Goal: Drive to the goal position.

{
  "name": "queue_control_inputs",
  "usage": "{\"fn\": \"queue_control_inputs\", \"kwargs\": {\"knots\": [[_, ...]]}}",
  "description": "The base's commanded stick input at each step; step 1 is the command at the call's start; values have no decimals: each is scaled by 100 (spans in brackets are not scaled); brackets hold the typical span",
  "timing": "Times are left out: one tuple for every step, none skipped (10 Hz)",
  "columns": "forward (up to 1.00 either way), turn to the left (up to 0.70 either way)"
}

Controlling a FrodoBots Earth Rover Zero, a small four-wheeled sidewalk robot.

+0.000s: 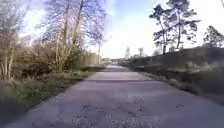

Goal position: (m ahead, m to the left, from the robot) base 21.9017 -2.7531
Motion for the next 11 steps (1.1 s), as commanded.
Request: {"fn": "queue_control_inputs", "kwargs": {"knots": [[100,0],[100,0],[100,0],[100,0],[100,0],[100,0],[100,0],[100,0],[100,0],[100,0],[100,0]]}}
